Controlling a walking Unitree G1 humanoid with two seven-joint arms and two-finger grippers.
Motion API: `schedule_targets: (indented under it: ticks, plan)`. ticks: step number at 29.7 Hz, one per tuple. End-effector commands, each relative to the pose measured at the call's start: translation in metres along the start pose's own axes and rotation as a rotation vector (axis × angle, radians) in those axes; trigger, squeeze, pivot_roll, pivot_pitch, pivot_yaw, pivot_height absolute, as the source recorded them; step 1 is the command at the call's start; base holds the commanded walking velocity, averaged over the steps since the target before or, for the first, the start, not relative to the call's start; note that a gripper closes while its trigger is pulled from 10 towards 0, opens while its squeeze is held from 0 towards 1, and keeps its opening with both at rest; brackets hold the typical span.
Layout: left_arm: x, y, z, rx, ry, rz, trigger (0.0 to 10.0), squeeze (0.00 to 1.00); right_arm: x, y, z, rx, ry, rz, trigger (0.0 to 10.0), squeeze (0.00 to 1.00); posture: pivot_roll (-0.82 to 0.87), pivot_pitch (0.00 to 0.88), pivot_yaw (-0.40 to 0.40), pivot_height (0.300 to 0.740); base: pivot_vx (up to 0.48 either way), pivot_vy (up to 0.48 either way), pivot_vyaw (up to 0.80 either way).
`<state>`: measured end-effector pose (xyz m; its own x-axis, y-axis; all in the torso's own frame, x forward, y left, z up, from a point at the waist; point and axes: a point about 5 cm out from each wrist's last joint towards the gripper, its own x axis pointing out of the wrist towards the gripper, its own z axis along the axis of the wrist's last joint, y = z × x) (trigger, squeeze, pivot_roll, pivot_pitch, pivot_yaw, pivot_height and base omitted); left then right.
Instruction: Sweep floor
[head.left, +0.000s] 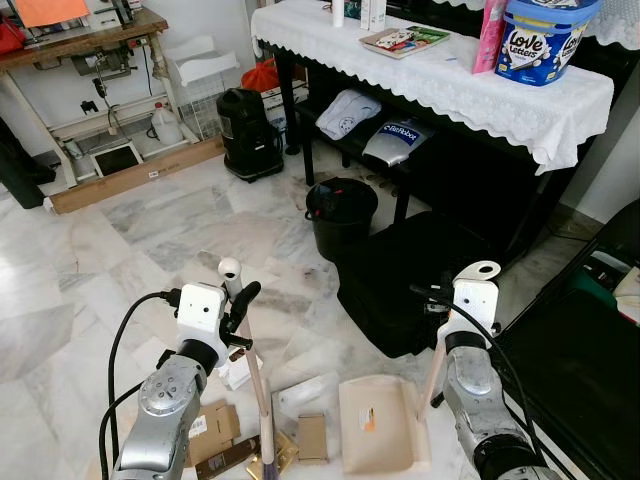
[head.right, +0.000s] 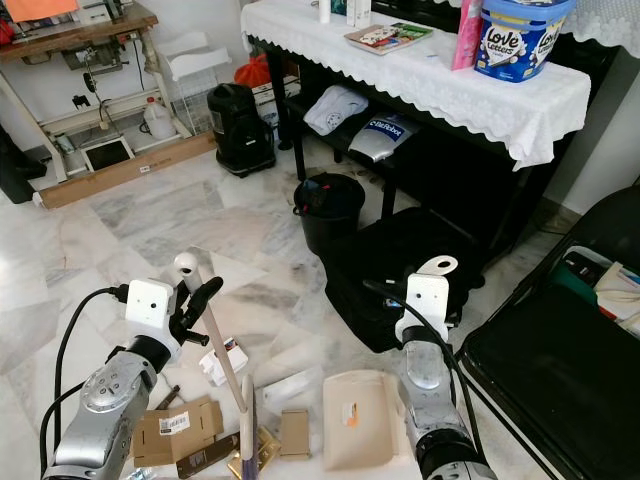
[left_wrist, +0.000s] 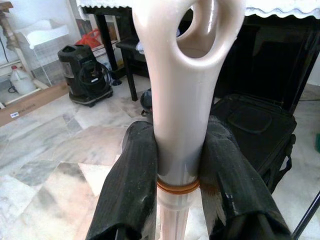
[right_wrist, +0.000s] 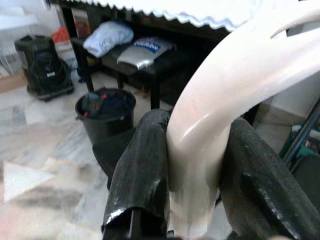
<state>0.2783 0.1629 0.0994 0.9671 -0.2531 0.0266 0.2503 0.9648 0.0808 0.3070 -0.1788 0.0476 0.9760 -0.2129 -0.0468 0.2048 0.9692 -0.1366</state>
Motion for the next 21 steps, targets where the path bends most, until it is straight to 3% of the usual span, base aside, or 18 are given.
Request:
schedule_targets:
  ticks: [1,21]
  plan:
    - [0.001,0.003,0.004,0.016,-0.024,0.007,10.0,0.00,-0.003,0.004,-0.003,-0.008,-0.001,0.017,10.0,0.00,0.11,0.000,0.077,0.740,0.000,0.000,0.00]
    - [-0.005,0.008,-0.017,-0.019,0.098,-0.010,10.0,0.00,-0.016,0.009,-0.025,-0.019,0.077,0.029,10.0,0.00,0.12,0.010,0.092,0.740,0.000,0.000,0.00]
